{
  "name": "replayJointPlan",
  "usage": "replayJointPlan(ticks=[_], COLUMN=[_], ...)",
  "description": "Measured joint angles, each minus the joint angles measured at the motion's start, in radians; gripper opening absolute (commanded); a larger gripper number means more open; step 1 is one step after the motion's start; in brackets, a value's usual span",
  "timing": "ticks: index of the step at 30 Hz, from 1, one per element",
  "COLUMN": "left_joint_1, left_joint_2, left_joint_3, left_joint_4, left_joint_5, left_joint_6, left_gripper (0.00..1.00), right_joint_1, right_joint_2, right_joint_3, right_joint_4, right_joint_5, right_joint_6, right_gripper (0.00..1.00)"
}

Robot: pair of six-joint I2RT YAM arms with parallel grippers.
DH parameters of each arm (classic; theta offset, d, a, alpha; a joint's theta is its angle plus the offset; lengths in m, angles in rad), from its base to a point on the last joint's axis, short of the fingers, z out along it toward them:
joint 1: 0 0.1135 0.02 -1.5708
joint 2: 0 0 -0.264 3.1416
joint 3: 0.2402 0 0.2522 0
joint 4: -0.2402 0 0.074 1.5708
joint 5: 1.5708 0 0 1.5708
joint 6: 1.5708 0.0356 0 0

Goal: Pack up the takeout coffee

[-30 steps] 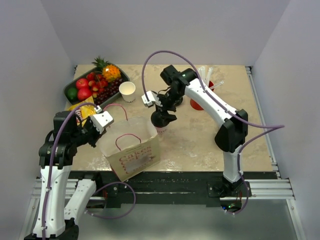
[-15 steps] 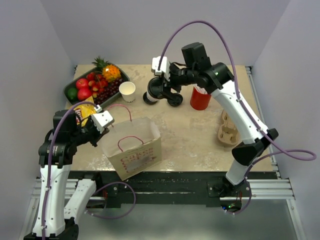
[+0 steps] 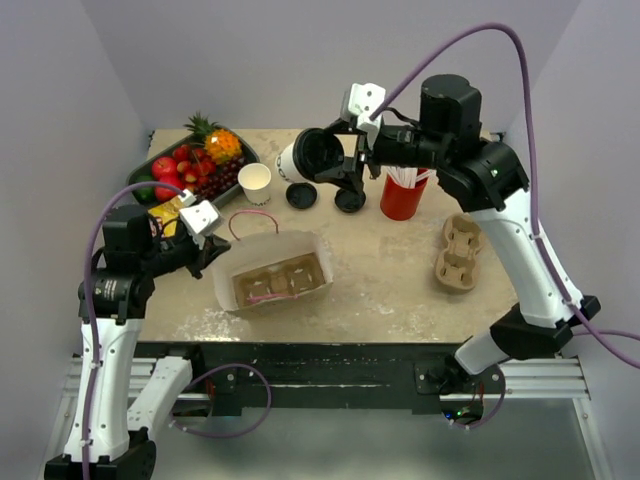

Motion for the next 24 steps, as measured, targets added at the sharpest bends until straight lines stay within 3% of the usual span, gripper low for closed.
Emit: replayJointPlan(ticks=[10, 24], left_joint_1=[0.0, 0.0], left_joint_2=[0.0, 0.015], left_joint_3=[0.034, 0.006], left_joint_4=[0.069, 0.111], left_joint_5=[0.061, 0.066], left_joint_6=[-0.117, -0.158], left_gripper=[0.0, 0.0], right_joint_1=[0.201, 0.202], right_joint_2=[-0.056, -0.128], right_joint_3=[-0.013, 0.036], right_joint_4=[-0.026, -0.029], right_joint_5=[-0.011, 0.056], right_joint_6=[-0.018, 0.006], right_gripper=[0.0, 0.0])
